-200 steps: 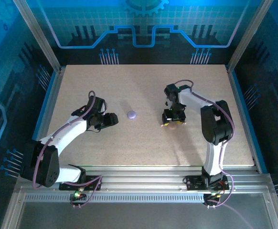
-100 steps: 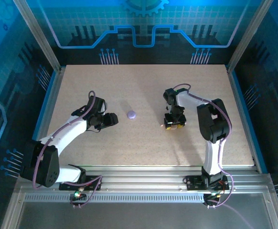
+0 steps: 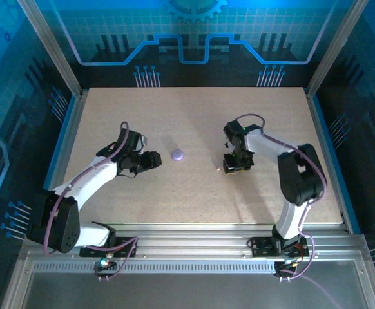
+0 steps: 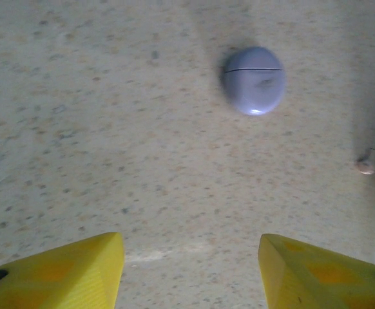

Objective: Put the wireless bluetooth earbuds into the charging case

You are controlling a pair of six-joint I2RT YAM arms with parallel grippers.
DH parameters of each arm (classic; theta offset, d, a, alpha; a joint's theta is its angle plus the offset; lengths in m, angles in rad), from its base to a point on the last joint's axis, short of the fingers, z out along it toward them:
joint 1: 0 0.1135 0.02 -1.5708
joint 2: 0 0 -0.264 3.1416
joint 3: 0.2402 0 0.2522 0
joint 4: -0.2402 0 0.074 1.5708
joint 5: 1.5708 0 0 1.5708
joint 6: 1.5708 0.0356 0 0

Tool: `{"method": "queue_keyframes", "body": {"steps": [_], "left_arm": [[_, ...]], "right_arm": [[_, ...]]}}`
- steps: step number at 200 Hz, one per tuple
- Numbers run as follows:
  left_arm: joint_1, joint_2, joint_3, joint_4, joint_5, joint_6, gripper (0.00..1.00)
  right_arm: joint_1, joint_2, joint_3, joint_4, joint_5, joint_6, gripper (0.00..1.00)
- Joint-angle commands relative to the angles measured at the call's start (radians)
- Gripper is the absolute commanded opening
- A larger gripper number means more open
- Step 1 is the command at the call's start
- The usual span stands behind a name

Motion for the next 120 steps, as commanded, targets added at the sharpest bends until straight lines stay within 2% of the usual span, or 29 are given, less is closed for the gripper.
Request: {"method": "queue_keyframes", "body": {"steps": [1,29,81,120], "left_arm": [[-0.023,-0.053,-0.004,0.122,0.176,0.054,0.58],[-0.078,-0.089,0.002,0.217,0.297,0.104,0.57],[-0.127,-0.159,0.005,0.384,0.441,0.105,0.57],[-0.197,-0.177,0.037,0.458,0.491,0.097,0.56]], "right_arm": [[0.066,-0.167,-0.036,0.111,0.003,-0.11,0.39],[0.141,-0.34,-0.095,0.229,0.006,-0.245,0.39],[0.255,-0.653,-0.245,0.49,-0.143,-0.479,0.4],[0.279,-0.768,-0.321,0.594,-0.213,-0.561,0.4]]}}
